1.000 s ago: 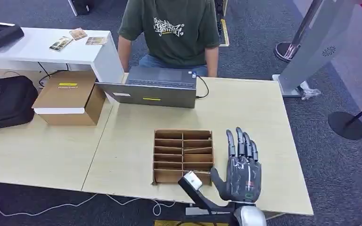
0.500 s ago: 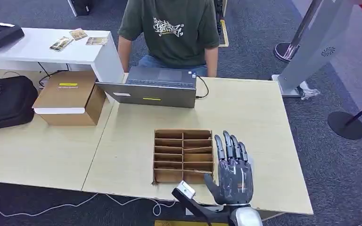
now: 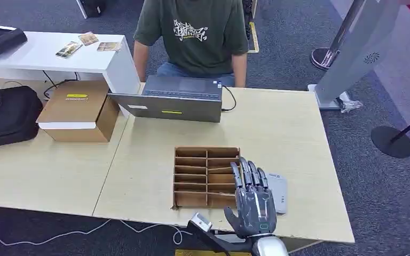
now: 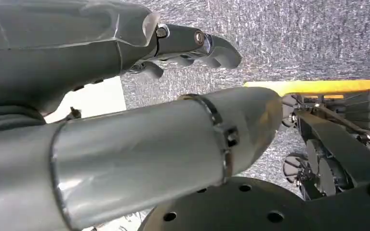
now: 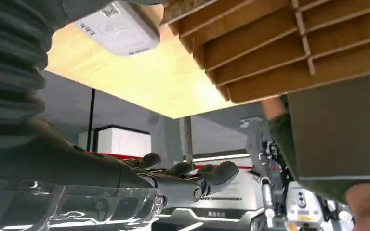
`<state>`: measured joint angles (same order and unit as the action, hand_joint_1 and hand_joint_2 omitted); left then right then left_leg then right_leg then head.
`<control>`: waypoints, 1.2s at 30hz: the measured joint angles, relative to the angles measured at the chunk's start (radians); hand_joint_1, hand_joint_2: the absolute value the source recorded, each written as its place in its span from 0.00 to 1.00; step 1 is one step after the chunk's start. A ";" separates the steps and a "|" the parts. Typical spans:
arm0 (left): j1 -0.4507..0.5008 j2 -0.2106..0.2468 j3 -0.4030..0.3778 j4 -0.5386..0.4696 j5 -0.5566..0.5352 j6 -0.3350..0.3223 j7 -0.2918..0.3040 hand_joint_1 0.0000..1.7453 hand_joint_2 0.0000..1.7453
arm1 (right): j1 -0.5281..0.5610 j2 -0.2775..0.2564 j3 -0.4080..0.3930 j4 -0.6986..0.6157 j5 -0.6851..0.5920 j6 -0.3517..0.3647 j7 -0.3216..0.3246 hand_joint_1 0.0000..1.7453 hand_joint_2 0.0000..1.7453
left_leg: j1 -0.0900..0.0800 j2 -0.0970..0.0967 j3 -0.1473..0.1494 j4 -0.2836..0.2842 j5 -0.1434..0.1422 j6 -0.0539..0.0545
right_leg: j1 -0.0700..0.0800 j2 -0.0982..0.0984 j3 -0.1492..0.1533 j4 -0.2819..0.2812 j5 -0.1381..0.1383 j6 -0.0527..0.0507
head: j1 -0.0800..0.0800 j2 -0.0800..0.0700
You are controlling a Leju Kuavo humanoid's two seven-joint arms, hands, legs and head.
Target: Pass the card to the sensor for recognition and then transmit it.
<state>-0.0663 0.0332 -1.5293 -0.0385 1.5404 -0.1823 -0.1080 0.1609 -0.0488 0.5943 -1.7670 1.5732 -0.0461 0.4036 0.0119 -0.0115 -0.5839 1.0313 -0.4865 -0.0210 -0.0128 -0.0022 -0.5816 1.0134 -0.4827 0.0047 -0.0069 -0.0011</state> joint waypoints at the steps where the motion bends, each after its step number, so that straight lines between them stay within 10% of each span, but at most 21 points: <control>1: 0.000 0.000 0.000 0.000 0.004 0.000 0.000 0.00 0.00 | 0.002 0.007 -0.002 0.005 0.000 0.007 -0.010 0.00 1.00 | 0.000 0.000 0.000 0.000 0.000 0.000 | 0.000 0.000 0.000 0.000 0.000 0.000 | 0.000 0.000; 36: -0.006 0.022 0.008 0.000 -0.006 -0.003 0.021 0.00 0.00 | -0.095 0.143 -0.136 0.364 -0.006 -0.125 -0.205 0.00 1.00 | 0.000 0.000 0.000 0.000 0.000 0.000 | 0.000 0.000 0.000 0.000 0.000 0.000 | 0.000 0.000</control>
<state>-0.0721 0.0553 -1.5217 -0.0385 1.5347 -0.1854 -0.0870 0.0656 0.0938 0.4581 -1.4027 1.5671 -0.1713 0.1984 0.0119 -0.0115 -0.5836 1.0313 -0.4864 -0.0211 -0.0128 -0.0020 -0.5814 1.0135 -0.4826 0.0046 -0.0069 -0.0011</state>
